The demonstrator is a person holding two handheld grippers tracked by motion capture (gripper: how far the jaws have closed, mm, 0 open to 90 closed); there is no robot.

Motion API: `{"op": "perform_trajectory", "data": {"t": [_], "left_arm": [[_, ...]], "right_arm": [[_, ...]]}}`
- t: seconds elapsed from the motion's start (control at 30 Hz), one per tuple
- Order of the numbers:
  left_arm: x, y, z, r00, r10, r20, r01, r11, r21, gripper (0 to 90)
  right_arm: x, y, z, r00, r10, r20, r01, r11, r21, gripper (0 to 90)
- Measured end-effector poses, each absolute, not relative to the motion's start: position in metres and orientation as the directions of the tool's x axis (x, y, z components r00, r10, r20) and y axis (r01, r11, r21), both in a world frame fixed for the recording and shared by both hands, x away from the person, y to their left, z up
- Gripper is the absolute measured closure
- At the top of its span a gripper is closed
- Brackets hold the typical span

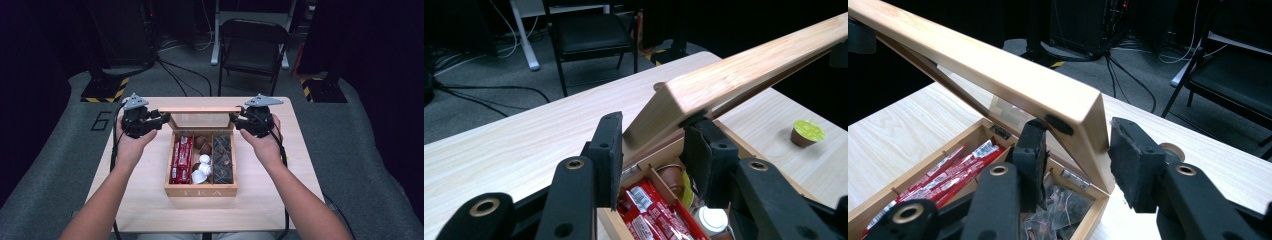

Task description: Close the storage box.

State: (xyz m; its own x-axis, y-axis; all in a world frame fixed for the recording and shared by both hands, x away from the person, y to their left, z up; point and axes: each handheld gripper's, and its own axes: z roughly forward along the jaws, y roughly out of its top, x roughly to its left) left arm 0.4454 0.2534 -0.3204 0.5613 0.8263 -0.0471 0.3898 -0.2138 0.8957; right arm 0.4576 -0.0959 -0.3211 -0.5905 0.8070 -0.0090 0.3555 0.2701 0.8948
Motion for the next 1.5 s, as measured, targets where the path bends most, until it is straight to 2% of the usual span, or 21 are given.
{"op": "perform_trajectory", "data": {"t": [1.5], "left_arm": [[0.422, 0.257, -0.328, 0.583, 0.810, -0.068, 0.415, -0.225, 0.882, 59.4]], "right_arm": [[0.437, -0.097, -0.330, -0.619, 0.785, -0.021, 0.352, 0.300, 0.887, 54.0]]}}
